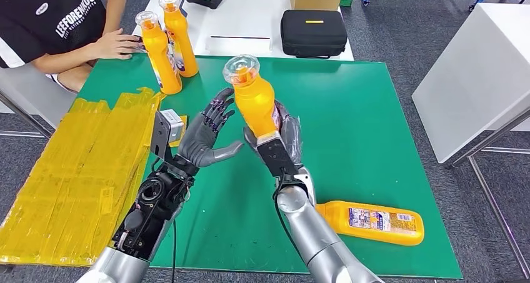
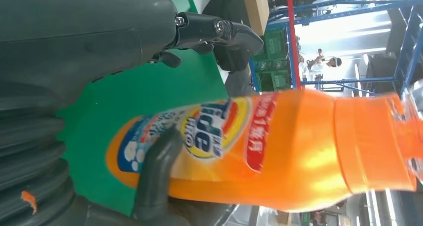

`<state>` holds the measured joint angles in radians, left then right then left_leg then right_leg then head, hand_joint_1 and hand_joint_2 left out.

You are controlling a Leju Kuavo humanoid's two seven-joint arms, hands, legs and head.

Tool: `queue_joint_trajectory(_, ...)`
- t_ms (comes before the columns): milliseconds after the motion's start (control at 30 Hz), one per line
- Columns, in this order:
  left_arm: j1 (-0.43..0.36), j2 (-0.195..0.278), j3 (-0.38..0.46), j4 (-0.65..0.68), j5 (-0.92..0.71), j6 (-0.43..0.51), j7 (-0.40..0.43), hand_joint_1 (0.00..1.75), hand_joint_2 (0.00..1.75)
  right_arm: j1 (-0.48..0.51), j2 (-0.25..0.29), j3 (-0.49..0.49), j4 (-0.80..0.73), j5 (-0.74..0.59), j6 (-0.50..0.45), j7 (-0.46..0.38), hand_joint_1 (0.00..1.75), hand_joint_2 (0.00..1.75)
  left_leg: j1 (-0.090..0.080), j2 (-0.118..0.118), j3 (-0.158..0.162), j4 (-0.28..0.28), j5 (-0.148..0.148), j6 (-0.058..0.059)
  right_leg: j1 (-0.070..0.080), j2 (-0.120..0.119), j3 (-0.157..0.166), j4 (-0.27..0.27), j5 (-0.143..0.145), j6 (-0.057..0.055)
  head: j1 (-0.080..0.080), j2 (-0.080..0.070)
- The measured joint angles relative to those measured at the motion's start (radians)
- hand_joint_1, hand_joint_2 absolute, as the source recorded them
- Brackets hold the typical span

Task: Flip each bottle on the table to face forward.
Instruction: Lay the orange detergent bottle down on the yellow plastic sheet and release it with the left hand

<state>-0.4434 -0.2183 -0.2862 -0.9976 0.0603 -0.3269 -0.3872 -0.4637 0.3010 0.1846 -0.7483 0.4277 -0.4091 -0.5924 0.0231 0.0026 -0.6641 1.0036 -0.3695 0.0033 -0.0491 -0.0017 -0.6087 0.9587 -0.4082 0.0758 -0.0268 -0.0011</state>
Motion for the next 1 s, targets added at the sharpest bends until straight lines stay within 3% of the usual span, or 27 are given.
queue_joint_trajectory(167,-0.001,-0.004,-0.005,0.001,0.004,-0.009,-0.002,0.00,1.75,-0.003,0.014,0.047,0.025,0.038,0.053,0.023,1.75,1.75,0.000,0.000,0.000,0.000,0.000,0.000,0.000,0.000,0.000,0.000,0.000,0.000,0.000,0.000)
queue_joint_trajectory(400,-0.005,-0.005,0.000,0.017,0.009,-0.013,-0.016,0.00,1.75,-0.005,0.020,0.110,0.046,0.043,0.222,0.023,1.75,1.75,0.000,0.000,0.000,0.000,0.000,0.000,0.000,0.000,0.000,0.000,0.000,0.000,0.000,0.000)
queue_joint_trajectory(733,-0.001,0.002,0.020,0.033,0.005,-0.027,-0.024,0.04,1.75,-0.016,-0.007,0.122,0.046,-0.010,0.457,0.018,1.75,1.75,0.000,0.000,0.000,0.000,0.000,0.000,0.000,0.000,0.000,0.000,0.000,0.000,0.000,0.000)
queue_joint_trajectory(800,-0.001,0.002,0.023,0.033,0.004,-0.027,-0.024,0.35,1.75,-0.017,-0.012,0.122,0.046,-0.016,0.469,0.015,1.75,1.75,0.000,0.000,0.000,0.000,0.000,0.000,0.000,0.000,0.000,0.000,0.000,0.000,0.000,0.000)
queue_joint_trajectory(867,0.000,0.002,0.024,0.033,0.005,-0.023,-0.025,1.17,1.75,-0.018,-0.015,0.122,0.046,-0.018,0.472,0.014,1.75,1.75,0.000,0.000,0.000,0.000,0.000,0.000,0.000,0.000,0.000,0.000,0.000,0.000,0.000,0.000)
queue_joint_trajectory(933,0.002,0.002,0.026,0.033,0.007,-0.018,-0.026,1.73,1.75,-0.018,-0.016,0.122,0.046,-0.017,0.472,0.014,1.75,1.75,0.000,0.000,0.000,0.000,0.000,0.000,0.000,0.000,0.000,0.000,0.000,0.000,0.000,0.000)
queue_joint_trajectory(1000,0.004,0.002,0.027,0.033,0.010,-0.016,-0.026,1.75,1.75,-0.018,-0.018,0.122,0.046,-0.017,0.472,0.015,1.75,1.75,0.000,0.000,0.000,0.000,0.000,0.000,0.000,0.000,0.000,0.000,0.000,0.000,0.000,0.000)
